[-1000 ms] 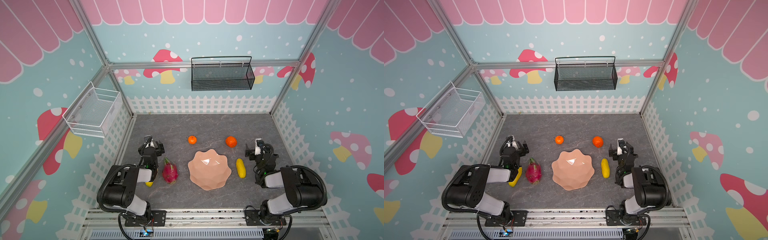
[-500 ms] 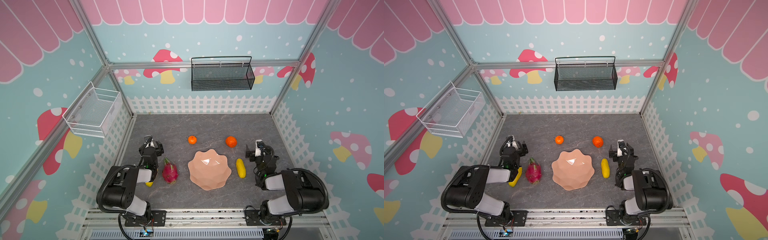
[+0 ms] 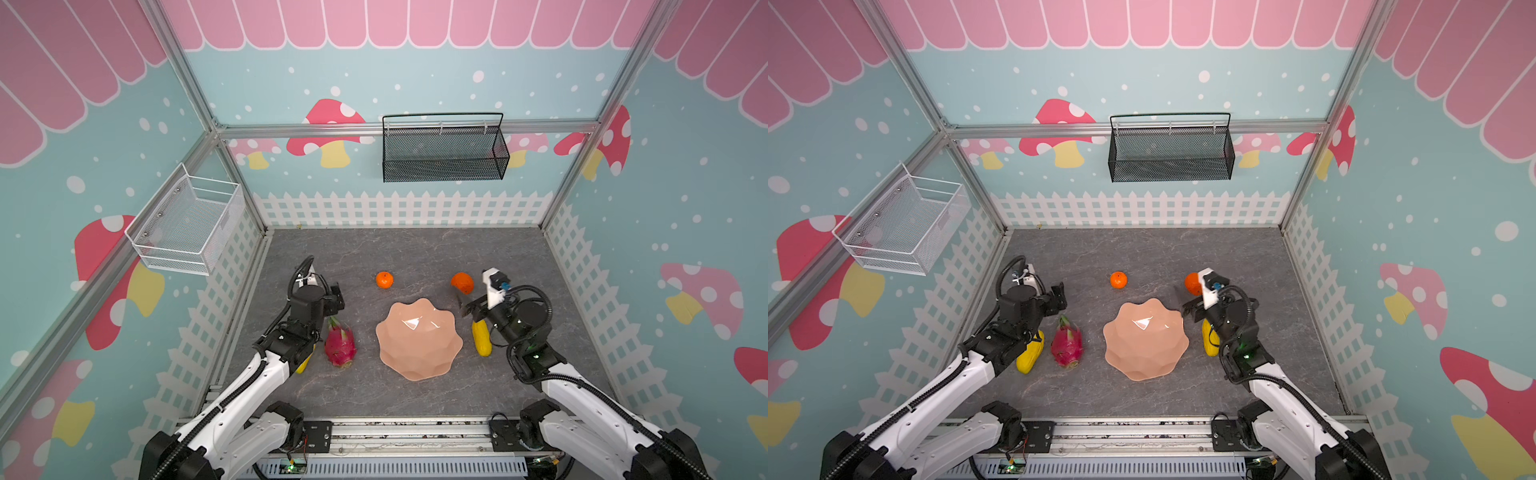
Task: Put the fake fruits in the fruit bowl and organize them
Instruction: 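Grasp the red dragon fruit with the left gripper while the right reaches over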
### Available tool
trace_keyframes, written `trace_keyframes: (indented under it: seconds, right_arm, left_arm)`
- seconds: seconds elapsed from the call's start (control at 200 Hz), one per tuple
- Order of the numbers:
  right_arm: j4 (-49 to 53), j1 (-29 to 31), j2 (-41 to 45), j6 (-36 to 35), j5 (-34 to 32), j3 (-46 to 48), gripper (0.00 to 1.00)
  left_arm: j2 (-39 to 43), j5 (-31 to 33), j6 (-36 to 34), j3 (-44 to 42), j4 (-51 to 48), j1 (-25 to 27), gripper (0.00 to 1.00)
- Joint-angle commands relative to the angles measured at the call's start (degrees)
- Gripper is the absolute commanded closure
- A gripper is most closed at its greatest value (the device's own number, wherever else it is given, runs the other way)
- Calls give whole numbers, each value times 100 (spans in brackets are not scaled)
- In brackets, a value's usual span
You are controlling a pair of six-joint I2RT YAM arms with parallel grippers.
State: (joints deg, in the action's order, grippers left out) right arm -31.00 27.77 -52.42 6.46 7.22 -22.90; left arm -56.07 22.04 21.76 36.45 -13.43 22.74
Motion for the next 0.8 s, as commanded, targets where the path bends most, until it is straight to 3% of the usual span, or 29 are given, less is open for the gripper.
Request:
trace_keyframes:
  seconds: [0.0, 0.11, 0.185, 0.31, 0.515, 0.795]
  right_arm:
    - [776, 923, -34, -180, 533, 221, 2]
    - [22, 1844, 23, -712, 863, 629, 2]
    - [-288, 2107, -51, -916, 1157, 768, 2]
    - [-617, 2168, -394, -911, 1483, 911, 2]
    - [-486, 2310, -204, -882, 1446, 943, 2]
    - [-332, 2307, 298, -880, 1094, 1113, 2]
  left_arm:
    - [-51, -190, 869, 75, -2054, 279, 10]
    - [222, 152, 1368, -61, -2318, 558, 9]
    - [317, 13, 1488, -207, -2222, 573, 7]
    - [52, -796, 1524, -211, -2078, 573, 6]
    - [-394, -1450, 1474, -185, -1888, 573, 8]
    - [-1051, -1296, 1752, -297, -2000, 615, 16]
